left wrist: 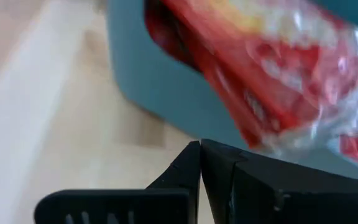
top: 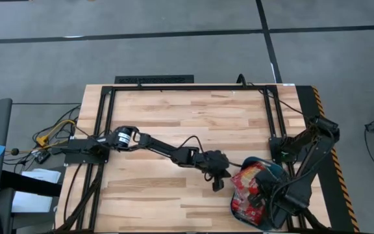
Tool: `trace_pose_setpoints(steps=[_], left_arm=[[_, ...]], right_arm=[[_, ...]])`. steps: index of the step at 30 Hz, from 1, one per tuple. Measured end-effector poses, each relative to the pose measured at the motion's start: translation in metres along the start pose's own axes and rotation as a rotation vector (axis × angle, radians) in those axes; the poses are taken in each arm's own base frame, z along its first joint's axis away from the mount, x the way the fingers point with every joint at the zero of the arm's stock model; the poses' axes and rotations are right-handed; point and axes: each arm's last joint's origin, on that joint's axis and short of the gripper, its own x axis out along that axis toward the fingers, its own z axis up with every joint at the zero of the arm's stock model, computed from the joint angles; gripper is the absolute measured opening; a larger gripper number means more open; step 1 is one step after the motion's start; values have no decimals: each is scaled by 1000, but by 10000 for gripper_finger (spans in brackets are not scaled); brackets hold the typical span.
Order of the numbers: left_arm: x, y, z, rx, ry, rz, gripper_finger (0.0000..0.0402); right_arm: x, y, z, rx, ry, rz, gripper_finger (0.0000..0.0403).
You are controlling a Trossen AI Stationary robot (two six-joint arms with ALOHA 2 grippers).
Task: Sort popcorn bags into baskets
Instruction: Put the popcorn bag into the blue bin
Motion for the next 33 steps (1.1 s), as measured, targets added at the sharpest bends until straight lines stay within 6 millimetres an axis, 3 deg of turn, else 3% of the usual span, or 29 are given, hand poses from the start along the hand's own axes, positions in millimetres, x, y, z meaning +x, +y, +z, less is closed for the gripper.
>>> trace_pose_setpoints(steps=[5,13,18,24,33], left_arm=[[4,-10,-12,-28,58,-83,0],[4,-15,-13,27,47,-70,0],[3,-1,-9,61,31,9,0],[2,13,2,-18,-18,0,0],[2,-13,1,-22,-38,-146,0]], right_arm=[[12,0,4,25,-3,-38,18],[27,7,13,20,22,-29,19],[28,14,12,-10,55,42,12],[28,16,10,3,64,58,27],[28,16,10,1,65,59,14]])
